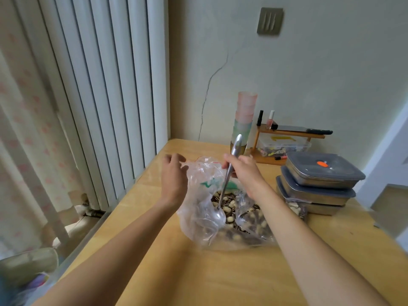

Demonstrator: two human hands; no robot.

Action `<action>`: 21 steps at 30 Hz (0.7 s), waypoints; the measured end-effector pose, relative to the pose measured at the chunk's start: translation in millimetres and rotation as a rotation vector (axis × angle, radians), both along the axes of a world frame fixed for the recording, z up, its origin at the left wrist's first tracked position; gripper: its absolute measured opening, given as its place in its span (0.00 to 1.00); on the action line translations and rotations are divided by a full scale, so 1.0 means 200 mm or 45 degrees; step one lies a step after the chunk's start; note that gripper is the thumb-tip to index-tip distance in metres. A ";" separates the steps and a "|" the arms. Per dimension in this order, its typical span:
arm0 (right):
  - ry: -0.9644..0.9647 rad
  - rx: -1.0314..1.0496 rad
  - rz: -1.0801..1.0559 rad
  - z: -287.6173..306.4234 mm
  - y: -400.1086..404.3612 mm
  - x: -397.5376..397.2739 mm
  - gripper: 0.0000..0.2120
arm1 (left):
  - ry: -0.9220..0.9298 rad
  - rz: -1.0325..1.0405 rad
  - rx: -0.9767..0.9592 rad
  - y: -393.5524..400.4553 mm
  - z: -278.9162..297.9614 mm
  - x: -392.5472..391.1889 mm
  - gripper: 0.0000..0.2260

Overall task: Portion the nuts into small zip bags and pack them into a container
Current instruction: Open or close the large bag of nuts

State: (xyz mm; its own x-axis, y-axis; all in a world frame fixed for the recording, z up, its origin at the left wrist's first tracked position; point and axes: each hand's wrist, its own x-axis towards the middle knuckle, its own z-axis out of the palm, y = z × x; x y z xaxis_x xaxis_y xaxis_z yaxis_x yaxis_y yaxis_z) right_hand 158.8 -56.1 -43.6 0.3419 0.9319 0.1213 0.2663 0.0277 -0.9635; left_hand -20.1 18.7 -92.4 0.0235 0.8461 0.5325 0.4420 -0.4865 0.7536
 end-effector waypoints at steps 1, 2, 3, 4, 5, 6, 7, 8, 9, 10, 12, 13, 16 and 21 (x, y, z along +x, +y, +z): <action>0.020 -0.012 0.066 0.01 0.00 -0.04 0.14 | -0.019 -0.048 0.015 -0.01 0.02 0.01 0.08; 0.044 -0.016 0.100 0.01 0.00 -0.06 0.14 | -0.048 -0.087 0.026 -0.01 0.03 0.02 0.07; 0.065 -0.020 0.110 0.00 0.01 -0.09 0.13 | -0.075 -0.107 0.032 -0.02 0.04 0.04 0.06; 0.086 -0.024 0.102 -0.01 0.02 -0.11 0.12 | -0.106 -0.118 0.031 -0.03 0.04 0.06 0.06; 0.106 -0.032 0.091 -0.02 0.02 -0.13 0.12 | -0.136 -0.125 0.026 -0.04 0.05 0.07 0.05; 0.134 -0.042 0.083 -0.03 0.03 -0.15 0.12 | -0.165 -0.134 0.024 -0.05 0.05 0.08 0.05; 0.165 -0.057 0.087 -0.04 0.03 -0.15 0.12 | -0.180 -0.141 0.027 -0.07 0.05 0.10 0.05; 0.209 -0.068 0.099 -0.05 0.03 -0.16 0.13 | -0.190 -0.153 0.026 -0.08 0.05 0.11 0.05; 0.257 -0.072 0.109 -0.06 0.03 -0.15 0.15 | -0.189 -0.170 0.022 -0.09 0.04 0.12 0.06; 0.304 -0.071 0.110 -0.07 0.02 -0.15 0.16 | -0.187 -0.202 0.022 -0.11 0.03 0.13 0.07; 0.367 -0.050 0.095 -0.08 0.02 -0.13 0.13 | -0.150 -0.272 0.049 -0.12 0.01 0.14 0.07; 0.374 -0.047 0.058 -0.09 0.01 -0.11 0.09 | -0.126 -0.279 0.066 -0.13 0.01 0.15 0.05; 0.380 -0.084 -0.114 -0.10 0.02 -0.08 0.02 | -0.127 -0.210 -0.007 -0.15 0.00 0.17 0.07; 0.370 -0.114 -0.189 -0.10 0.02 -0.06 0.04 | -0.174 -0.319 -0.560 -0.13 0.07 0.19 0.12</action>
State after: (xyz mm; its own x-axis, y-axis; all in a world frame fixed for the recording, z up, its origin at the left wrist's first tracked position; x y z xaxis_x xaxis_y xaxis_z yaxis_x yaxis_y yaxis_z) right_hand 147.1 -52.6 -63.4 0.4829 0.8719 -0.0810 -0.0249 -0.0788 -0.9966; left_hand 18.7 -8.1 -78.8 0.2087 0.9679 0.1403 0.2358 -0.1890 0.9532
